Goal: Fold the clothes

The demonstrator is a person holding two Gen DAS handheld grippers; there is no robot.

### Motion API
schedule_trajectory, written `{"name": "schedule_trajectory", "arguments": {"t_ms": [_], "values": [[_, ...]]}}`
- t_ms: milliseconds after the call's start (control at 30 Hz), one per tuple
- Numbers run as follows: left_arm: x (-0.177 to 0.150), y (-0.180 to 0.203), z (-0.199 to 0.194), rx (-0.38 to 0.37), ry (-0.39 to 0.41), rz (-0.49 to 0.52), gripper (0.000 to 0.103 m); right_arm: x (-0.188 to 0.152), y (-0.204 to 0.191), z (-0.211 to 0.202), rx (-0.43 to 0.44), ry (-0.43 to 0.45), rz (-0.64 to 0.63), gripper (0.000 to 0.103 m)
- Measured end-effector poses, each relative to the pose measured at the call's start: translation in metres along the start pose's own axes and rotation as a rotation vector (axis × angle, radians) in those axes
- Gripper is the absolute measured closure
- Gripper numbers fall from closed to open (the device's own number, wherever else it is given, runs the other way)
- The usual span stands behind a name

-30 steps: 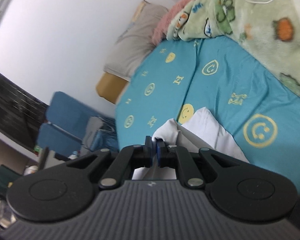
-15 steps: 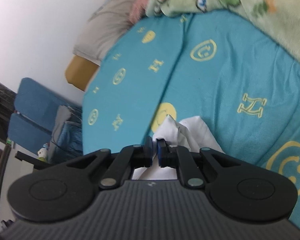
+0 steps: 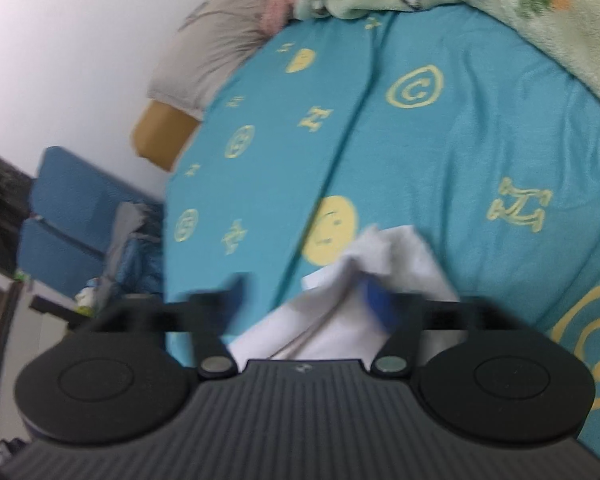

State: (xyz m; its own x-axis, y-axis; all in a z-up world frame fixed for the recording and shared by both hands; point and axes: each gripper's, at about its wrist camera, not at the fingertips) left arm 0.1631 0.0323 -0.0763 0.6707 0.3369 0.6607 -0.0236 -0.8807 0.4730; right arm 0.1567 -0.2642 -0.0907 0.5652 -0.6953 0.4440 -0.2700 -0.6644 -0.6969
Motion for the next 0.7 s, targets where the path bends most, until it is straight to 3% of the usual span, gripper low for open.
{"name": "schedule_trajectory", "arguments": {"t_ms": [33,133,200,233,333,600,700], "values": [[-0.001,0.002,-0.004,-0.009,0.003,0.018,0.037,-0.004,-0.004,-0.004,0.002,0.002,-0.028,0.021],[-0.005,0.007,-0.013,-0.02,-0.003,0.094,0.028,-0.016,-0.015,-0.014,0.009,0.002,-0.119,0.02],[-0.011,0.01,-0.014,0.007,0.002,0.166,0.027,-0.022,-0.02,-0.015,0.017,-0.012,-0.18,0.021],[-0.015,0.011,-0.014,0.024,0.005,0.202,0.027,-0.026,-0.022,-0.015,0.021,-0.018,-0.211,0.028],[-0.022,0.017,-0.006,0.064,-0.006,0.277,0.027,-0.028,-0.025,0.003,-0.02,-0.036,-0.293,0.035],[-0.034,0.011,0.032,0.121,-0.077,0.314,0.027,-0.034,-0.03,0.053,-0.135,-0.083,-0.509,0.038],[-0.037,0.014,0.032,0.135,-0.072,0.338,0.027,-0.034,-0.028,0.052,-0.131,-0.089,-0.501,0.038]]}}
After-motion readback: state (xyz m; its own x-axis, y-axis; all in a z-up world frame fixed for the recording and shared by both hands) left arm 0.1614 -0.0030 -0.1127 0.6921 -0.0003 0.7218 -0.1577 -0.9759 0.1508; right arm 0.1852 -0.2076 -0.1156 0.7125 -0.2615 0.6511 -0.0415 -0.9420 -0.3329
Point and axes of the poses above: each gripper's, at about its wrist camera, not at the fingertips, and z roughly the way its jaws point, y to its right, x to its top, and after that the axes turned 1 degree about y, right-handed
